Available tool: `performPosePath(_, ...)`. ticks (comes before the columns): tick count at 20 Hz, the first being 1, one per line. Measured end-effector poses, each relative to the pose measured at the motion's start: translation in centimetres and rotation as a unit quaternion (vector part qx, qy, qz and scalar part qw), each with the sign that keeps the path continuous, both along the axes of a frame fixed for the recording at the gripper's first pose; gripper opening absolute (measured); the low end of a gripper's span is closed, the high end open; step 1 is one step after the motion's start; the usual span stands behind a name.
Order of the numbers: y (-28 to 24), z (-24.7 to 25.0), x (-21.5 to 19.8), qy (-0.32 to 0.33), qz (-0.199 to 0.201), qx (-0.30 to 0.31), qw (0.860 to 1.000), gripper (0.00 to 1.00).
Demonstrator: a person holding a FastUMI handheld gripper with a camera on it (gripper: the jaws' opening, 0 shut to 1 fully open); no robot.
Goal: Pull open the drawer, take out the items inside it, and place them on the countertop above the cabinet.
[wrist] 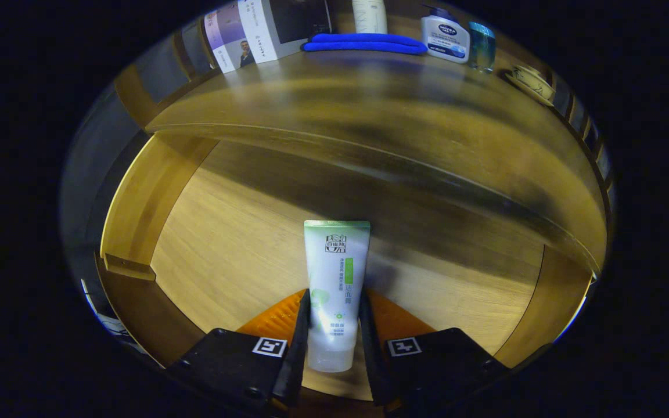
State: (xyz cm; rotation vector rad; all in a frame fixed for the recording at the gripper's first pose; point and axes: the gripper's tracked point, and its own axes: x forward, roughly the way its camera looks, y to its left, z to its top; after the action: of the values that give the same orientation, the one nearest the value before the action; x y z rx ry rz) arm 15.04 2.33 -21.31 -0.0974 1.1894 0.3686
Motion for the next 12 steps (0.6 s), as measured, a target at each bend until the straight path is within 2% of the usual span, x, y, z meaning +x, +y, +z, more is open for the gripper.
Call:
performPosePath(4,0.4,1.8,-0.8,-0.009,0.012,0.017,1.0,0.49)
performPosePath(12,3.1,7.6,-2.9,-0.044,0.013,0.102,0.994,0.48)
